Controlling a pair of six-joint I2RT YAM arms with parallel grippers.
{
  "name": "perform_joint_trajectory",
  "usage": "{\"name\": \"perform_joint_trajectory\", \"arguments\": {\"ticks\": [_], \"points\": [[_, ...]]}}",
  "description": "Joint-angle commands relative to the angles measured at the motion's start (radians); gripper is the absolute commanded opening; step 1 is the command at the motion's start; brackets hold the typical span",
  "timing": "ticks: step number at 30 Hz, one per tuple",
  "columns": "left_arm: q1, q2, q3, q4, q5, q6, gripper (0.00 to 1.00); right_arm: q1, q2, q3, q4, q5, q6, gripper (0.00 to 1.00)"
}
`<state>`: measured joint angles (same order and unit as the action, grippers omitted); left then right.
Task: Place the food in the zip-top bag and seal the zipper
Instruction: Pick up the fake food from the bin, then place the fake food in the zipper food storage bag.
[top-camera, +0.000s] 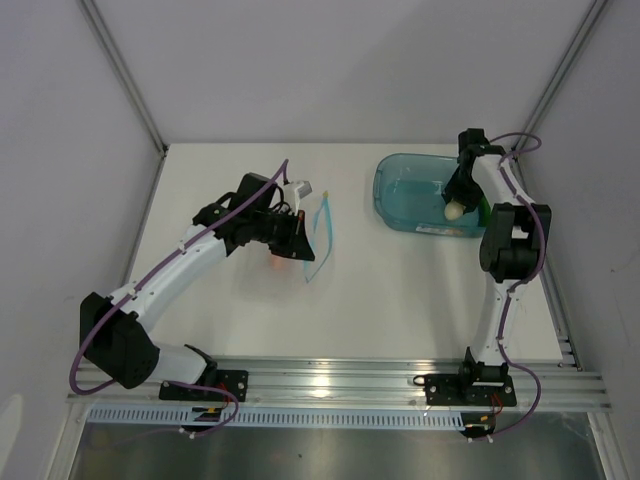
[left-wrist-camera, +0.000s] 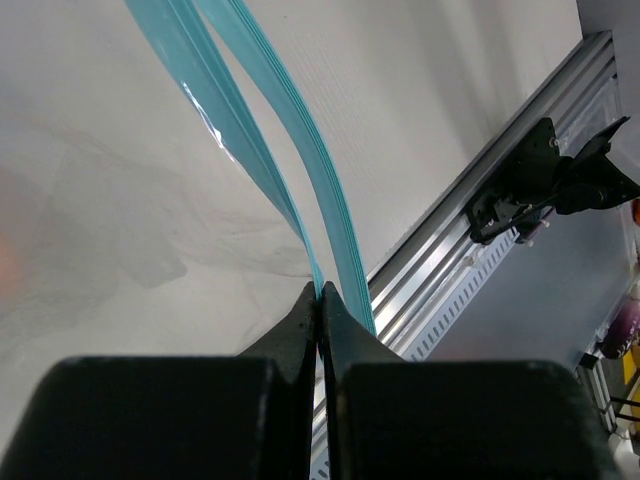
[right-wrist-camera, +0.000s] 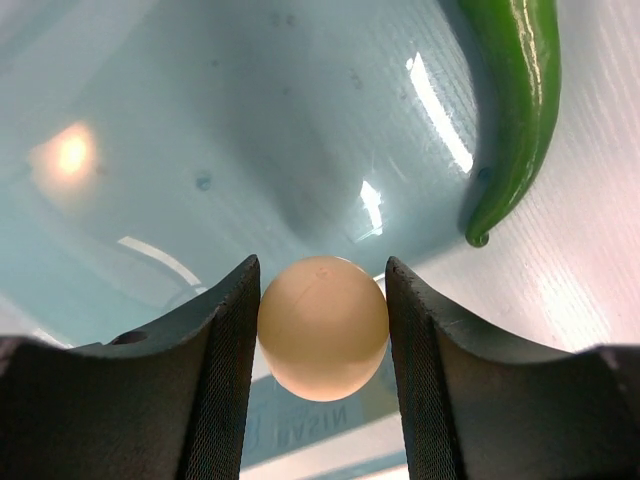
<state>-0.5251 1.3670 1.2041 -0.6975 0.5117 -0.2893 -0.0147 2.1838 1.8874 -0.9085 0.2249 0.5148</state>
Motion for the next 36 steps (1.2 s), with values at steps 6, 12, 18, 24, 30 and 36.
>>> {"name": "perform_joint_trajectory", "arguments": {"ticks": [6,12,18,24,30,36], "points": [[0.007,-0.023,0.008,0.026,0.065,-0.021,0.01,0.009,-0.116,-0.017,0.04,-0.048,-0.045,0.0],[0.007,-0.025,0.015,0.023,0.094,-0.027,0.01,0.012,-0.14,-0.028,0.068,-0.093,-0.062,0.0],[0.008,-0.02,0.043,0.006,0.119,-0.03,0.01,0.07,-0.202,-0.024,0.089,-0.13,-0.09,0.0],[0.019,0.006,0.071,-0.002,0.165,-0.034,0.01,0.142,-0.286,-0.034,0.131,-0.322,-0.099,0.0],[0.036,0.02,0.077,0.016,0.203,-0.053,0.01,0.294,-0.383,-0.099,0.239,-0.469,-0.102,0.0],[0.051,0.026,0.086,0.03,0.223,-0.068,0.01,0.402,-0.443,-0.145,0.35,-0.579,-0.075,0.0]]}}
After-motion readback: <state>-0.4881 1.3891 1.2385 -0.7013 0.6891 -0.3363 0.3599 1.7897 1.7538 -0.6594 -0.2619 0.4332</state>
